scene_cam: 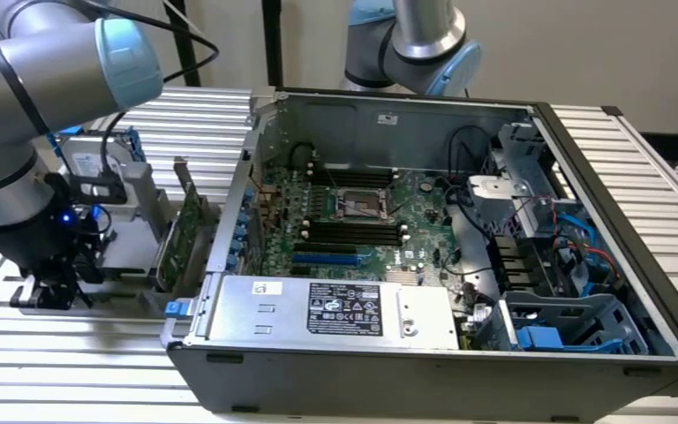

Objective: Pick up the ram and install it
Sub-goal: 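Pick up the ram and move it above insertion slot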

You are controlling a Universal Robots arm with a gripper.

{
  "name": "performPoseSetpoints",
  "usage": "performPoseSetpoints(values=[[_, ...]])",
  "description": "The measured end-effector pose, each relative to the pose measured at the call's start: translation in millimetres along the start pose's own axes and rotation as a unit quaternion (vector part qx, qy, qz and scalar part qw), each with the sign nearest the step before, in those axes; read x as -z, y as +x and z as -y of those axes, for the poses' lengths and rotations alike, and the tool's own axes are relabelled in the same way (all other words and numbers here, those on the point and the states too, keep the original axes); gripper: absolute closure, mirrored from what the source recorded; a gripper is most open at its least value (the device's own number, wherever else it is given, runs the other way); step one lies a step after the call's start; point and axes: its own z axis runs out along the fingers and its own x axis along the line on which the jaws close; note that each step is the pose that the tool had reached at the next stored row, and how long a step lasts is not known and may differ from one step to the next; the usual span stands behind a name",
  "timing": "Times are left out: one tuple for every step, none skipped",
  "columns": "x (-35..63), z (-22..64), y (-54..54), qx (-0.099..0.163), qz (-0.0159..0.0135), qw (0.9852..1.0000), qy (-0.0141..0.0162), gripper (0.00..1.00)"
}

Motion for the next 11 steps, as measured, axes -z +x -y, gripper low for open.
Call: performPoseSetpoints(values=[[-0.5, 0.0, 0.1, 0.000, 0.0000, 1.0000, -0.0009, 0.00], [-0.8, 0.0, 0.2, 0.000, -0.0001, 1.0000, -0.0015, 0.00], [-1.1, 0.0, 0.3, 0.000, -0.0001, 1.0000, -0.0017, 0.00], [-1.2, 0.0, 0.4, 0.000, -0.0001, 1.0000, -0.0018, 0.00], [-1.3, 0.0, 0.4, 0.000, -0.0001, 1.0000, -0.0018, 0.00], [-1.4, 0.1, 0.4, 0.001, -0.0001, 1.0000, -0.0018, 0.00], [-1.6, 0.1, 0.4, 0.001, -0.0002, 1.0000, -0.0018, 0.00], [-1.8, 0.2, 0.4, 0.001, -0.0002, 1.0000, -0.0017, 0.00], [-1.9, 0.3, 0.4, 0.002, -0.0002, 1.0000, -0.0017, 0.00], [-2.2, 0.6, 0.5, 0.003, -0.0003, 1.0000, -0.0018, 0.00], [-2.4, 0.9, 0.5, 0.003, -0.0003, 1.0000, -0.0017, 0.00]])
